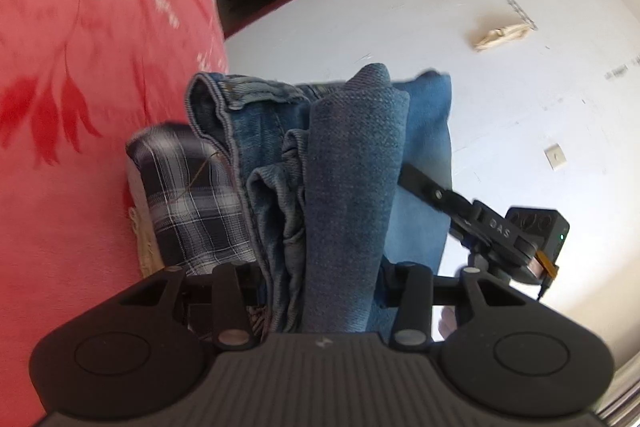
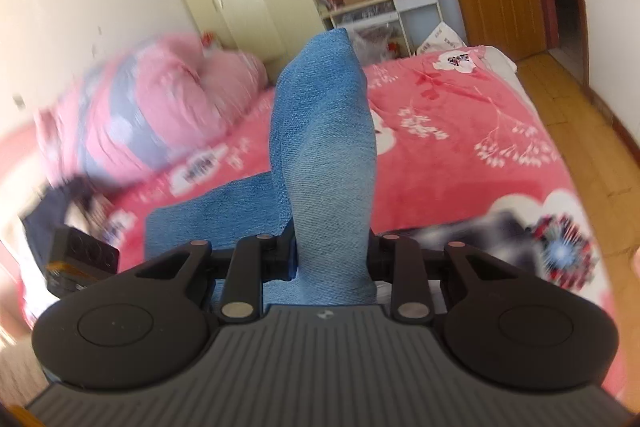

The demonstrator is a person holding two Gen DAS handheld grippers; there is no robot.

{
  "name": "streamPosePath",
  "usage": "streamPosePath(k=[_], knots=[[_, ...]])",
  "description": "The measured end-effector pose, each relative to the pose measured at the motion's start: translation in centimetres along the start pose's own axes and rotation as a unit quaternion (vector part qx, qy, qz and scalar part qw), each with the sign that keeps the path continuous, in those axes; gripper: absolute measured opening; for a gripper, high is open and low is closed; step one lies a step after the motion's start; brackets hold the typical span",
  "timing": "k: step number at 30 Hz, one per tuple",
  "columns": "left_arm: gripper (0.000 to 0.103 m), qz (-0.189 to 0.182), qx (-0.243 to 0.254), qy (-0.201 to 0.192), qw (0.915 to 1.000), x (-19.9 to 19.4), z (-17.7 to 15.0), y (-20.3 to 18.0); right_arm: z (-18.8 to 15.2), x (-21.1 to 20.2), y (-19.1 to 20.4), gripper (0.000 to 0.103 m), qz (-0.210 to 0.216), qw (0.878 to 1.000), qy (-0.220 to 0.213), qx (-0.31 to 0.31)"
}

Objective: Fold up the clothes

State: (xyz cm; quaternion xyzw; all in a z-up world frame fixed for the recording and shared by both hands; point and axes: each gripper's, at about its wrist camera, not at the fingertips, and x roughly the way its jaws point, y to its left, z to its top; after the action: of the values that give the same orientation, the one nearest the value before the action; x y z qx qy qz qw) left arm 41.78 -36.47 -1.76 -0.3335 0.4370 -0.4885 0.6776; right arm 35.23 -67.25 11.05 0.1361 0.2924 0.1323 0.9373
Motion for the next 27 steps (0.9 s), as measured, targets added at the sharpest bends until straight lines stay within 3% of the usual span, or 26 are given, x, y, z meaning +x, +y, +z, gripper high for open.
streamPosePath(k=[7, 10, 12, 13, 16, 20, 23, 26, 27], knots=[[0.046, 0.006, -0.012, 0.029, 0.9995, 5.3, 0.8, 3.3, 1.3, 5.5, -4.9, 0.028, -0.012, 0.998, 0.061, -0.023], [0.052, 0.019, -0.018, 0.039, 0.9989, 6.9, 0.7, 5.2, -0.4, 7.8, -8.0, 0.037, -0.035, 0.996, 0.084, -0.012], [0.053, 0.017, -0.032, 0.042, 0.9985, 7.5, 0.6, 6.4, -2.4, 9.2, -10.2, 0.05, -0.062, 0.994, 0.087, 0.007], [0.056, 0.007, -0.035, 0.042, 0.9985, 7.3, 0.6, 6.7, -3.3, 9.2, -11.1, 0.055, -0.069, 0.995, 0.073, 0.023], [0.073, -0.004, -0.005, 0.034, 0.9994, 5.3, 0.3, 6.0, -4.6, 6.8, -12.6, 0.056, -0.061, 0.996, -0.003, 0.062], [0.074, 0.021, 0.07, -0.024, 0.997, 0.8, -0.2, 4.0, -4.6, 1.3, -13.5, 0.056, -0.112, 0.983, -0.101, 0.1], [0.073, 0.048, 0.153, -0.089, 0.9831, -1.1, 0.0, 1.3, -3.8, -2.0, -12.0, 0.052, -0.127, 0.976, -0.161, 0.073], [0.073, 0.059, 0.222, -0.092, 0.969, 1.6, 1.0, -1.0, -2.9, -1.7, -7.6, 0.044, -0.107, 0.979, -0.174, -0.004], [0.073, 0.082, 0.234, -0.087, 0.9649, 3.2, 1.3, -1.0, -2.7, -0.9, -6.4, 0.044, -0.103, 0.98, -0.167, -0.027]])
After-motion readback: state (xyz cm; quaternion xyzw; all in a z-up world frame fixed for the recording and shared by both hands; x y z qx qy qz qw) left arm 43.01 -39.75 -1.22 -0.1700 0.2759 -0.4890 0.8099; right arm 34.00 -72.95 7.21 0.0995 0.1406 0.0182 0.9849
